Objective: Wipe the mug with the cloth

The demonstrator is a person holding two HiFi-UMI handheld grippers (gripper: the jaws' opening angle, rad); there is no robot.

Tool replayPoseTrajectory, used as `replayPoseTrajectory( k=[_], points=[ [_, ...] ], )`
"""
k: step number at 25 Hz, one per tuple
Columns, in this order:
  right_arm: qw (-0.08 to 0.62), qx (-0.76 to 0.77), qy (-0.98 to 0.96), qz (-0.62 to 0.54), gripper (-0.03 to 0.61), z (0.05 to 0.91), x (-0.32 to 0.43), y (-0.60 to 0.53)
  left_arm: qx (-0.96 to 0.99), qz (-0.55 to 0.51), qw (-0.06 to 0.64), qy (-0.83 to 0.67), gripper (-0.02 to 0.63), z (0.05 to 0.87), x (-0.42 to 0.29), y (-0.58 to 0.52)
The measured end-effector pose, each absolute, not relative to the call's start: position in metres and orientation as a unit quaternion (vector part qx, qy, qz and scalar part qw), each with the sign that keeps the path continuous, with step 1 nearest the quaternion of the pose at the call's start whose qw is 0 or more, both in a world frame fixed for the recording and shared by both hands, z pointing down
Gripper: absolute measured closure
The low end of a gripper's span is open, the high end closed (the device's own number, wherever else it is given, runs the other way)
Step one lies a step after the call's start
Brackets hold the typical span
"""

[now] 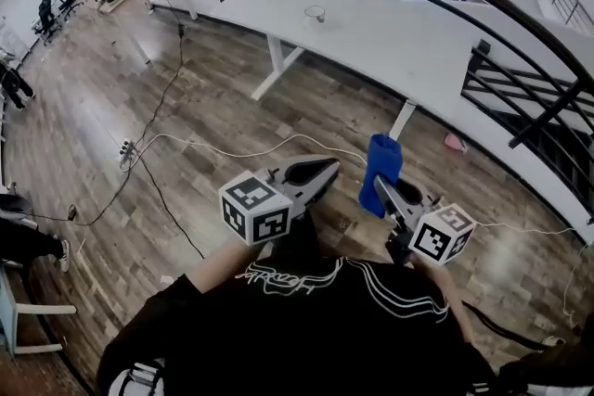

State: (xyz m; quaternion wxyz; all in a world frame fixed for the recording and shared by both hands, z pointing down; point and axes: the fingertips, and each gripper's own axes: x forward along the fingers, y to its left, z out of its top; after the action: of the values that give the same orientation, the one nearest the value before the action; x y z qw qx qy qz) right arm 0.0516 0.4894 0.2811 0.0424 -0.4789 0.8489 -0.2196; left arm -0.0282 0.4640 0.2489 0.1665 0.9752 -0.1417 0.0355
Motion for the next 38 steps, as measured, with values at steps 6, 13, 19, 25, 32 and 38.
replayPoseTrajectory(
  k=[6, 13, 19, 25, 32, 38],
  points=[
    [0.037, -0.499, 0.826, -0.259, 0.531, 0.307, 0.052, 0.351, 0.971, 0.042, 0.191, -0.141, 0.607, 0.27, -0.033, 0.312],
    [0.045, -0.502, 0.816, -0.283, 0.531, 0.315, 0.037, 0.138, 0.962, 0.061, 0.204, -0.169, 0.607, 0.284, -0.057, 0.096],
    [0.065, -0.527, 0.788, -0.313, 0.531, 0.331, 0.042, 0.022, 0.961, 0.077, 0.208, -0.164, 0.607, 0.296, -0.069, -0.012],
    [0.094, -0.547, 0.766, -0.325, 0.531, 0.35, 0.064, -0.025, 0.962, 0.097, 0.199, -0.158, 0.607, 0.319, -0.05, -0.064],
    [0.115, -0.563, 0.737, -0.357, 0.531, 0.381, 0.088, -0.054, 0.958, 0.116, 0.207, -0.162, 0.607, 0.352, -0.026, -0.102],
    [0.127, -0.564, 0.722, -0.381, 0.531, 0.404, 0.097, -0.078, 0.953, 0.139, 0.216, -0.161, 0.607, 0.38, -0.014, -0.123]
  ],
)
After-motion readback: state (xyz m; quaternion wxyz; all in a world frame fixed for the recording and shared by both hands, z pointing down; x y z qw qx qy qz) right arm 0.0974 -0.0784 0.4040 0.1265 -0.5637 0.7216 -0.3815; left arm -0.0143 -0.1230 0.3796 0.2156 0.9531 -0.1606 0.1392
